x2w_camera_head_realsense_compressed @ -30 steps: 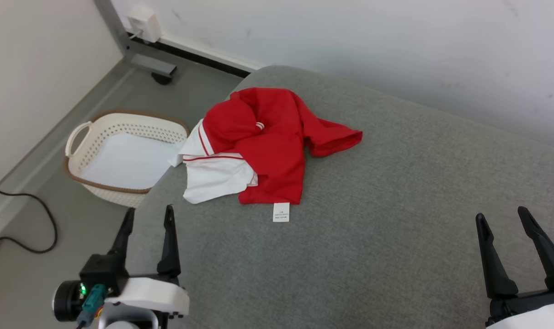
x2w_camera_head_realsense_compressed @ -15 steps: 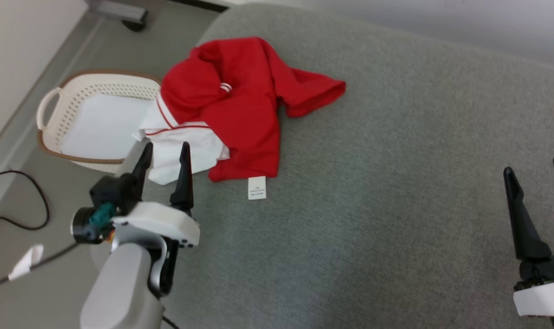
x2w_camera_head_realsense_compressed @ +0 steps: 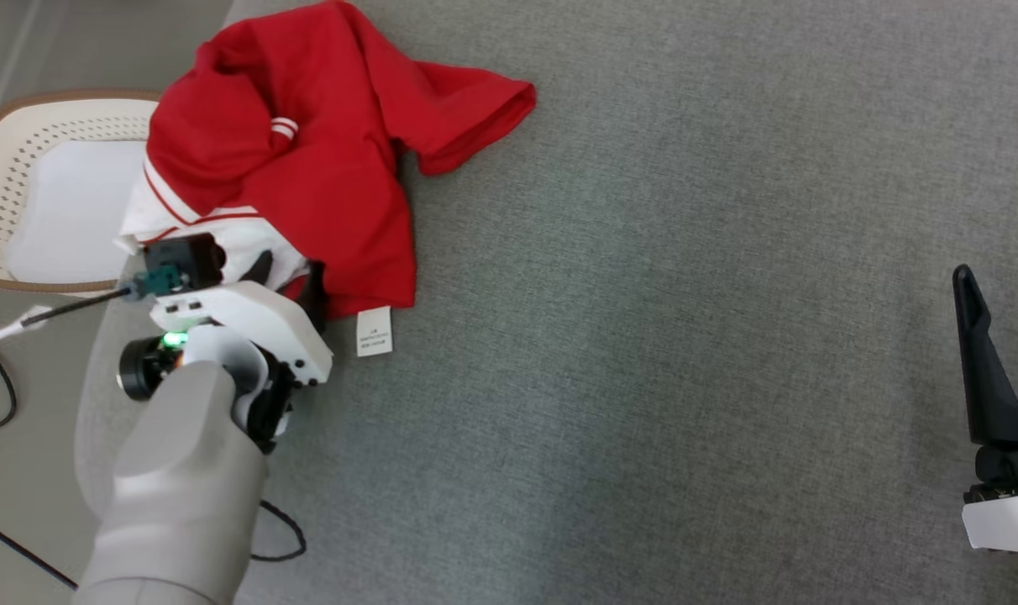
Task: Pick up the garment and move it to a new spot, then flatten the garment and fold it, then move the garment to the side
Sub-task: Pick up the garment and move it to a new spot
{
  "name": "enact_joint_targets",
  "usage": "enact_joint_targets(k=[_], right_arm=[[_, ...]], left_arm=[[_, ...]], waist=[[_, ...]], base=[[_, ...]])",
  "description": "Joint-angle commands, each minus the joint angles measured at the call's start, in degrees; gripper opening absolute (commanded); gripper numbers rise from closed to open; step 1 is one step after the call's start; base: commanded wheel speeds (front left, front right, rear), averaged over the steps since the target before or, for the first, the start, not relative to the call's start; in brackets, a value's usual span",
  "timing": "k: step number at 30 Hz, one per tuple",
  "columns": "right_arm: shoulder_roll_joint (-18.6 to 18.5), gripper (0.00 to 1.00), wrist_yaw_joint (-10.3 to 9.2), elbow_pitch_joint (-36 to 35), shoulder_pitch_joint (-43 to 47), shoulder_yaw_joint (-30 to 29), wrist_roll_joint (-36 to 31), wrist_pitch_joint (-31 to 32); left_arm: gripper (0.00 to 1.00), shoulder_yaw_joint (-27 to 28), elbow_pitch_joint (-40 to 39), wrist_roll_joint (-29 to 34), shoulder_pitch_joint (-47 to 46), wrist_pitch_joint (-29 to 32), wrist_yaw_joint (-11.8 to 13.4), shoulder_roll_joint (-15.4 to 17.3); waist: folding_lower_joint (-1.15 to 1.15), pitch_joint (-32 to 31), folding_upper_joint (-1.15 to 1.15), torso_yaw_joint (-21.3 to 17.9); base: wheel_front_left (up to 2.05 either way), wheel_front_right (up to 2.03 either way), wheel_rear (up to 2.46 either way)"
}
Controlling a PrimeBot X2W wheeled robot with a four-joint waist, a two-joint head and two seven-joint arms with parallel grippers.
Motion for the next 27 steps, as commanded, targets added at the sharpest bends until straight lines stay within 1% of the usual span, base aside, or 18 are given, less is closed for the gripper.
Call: enact_joint_targets(k=[1, 2, 5, 8, 10, 12, 16, 18, 22, 27], right_arm=[[-0.2, 1.00, -0.17, 0.3, -0.8, -0.4, 0.5, -0.6], [-0.1, 1.00, -0.16, 0.3, -0.7, -0.4, 0.4, -0.5], [0.0, 1.00, -0.17, 0.6, -0.6, -0.6, 0.4, -0.7], [0.1, 1.00, -0.16, 1.0, -0.6, -0.5, 0.1, -1.1], [0.2, 1.00, -0.17, 1.5, -0.5, -0.2, 0.1, -1.5], [0.5, 1.00, -0.17, 2.2, 0.1, -0.3, 0.2, -1.9], [1.7, 1.00, -0.17, 3.1, 1.1, -0.2, -0.1, -3.1], [2.4, 1.00, -0.17, 3.6, 1.7, 0.0, 0.0, -3.5], [3.4, 1.00, -0.17, 5.0, 2.9, 0.5, 0.0, -4.5], [4.5, 1.00, -0.17, 6.3, 4.6, 1.0, 0.2, -5.3]], left_arm=[[0.71, -1.2, 5.2, -0.4, 2.1, 4.9, -0.3, -1.2], [0.00, -1.3, 6.0, -0.4, 1.6, 4.8, -0.6, -1.0], [0.00, -1.8, 7.1, 0.3, 0.9, 3.6, -0.6, -0.3], [0.00, -2.0, 6.5, 1.0, -0.4, -2.3, 0.6, 1.0], [0.00, -1.5, 5.7, 1.2, -1.0, -6.4, 2.0, 2.3], [0.00, -0.3, 4.4, 0.2, -1.2, -9.1, 2.8, 3.3], [0.00, 1.8, -0.4, -0.5, 0.4, -10.8, 4.5, 5.0], [0.00, 3.0, -6.0, 0.0, 2.1, -10.8, 5.6, 6.3], [0.00, 5.4, -19.0, 1.6, 8.5, -10.8, 7.7, 7.6], [0.00, 5.4, -34.8, 3.9, 16.8, -10.8, 9.6, 7.9]], waist=[[-0.01, 0.1, -0.01, -0.5], [-0.01, 0.0, -0.01, -0.5], [-0.01, -0.4, -0.01, -0.5], [-0.01, -1.3, -0.01, -0.5], [-0.01, -2.4, -0.01, -0.4], [-0.01, -4.1, -0.01, -0.4], [-0.01, -7.6, -0.01, -0.7], [-0.01, -9.5, -0.01, -1.0], [-0.01, -13.4, -0.01, -1.6], [-0.01, -17.4, -0.01, -2.6]], base=[[0.00, 0.00, 0.00], [0.00, 0.00, 0.00], [0.00, 0.00, 0.00], [0.00, 0.00, 0.00], [0.00, 0.00, 0.00], [0.00, 0.00, 0.00], [0.00, 0.00, 0.00], [0.00, 0.00, 0.00], [0.00, 0.00, 0.00], [0.00, 0.00, 0.00]])
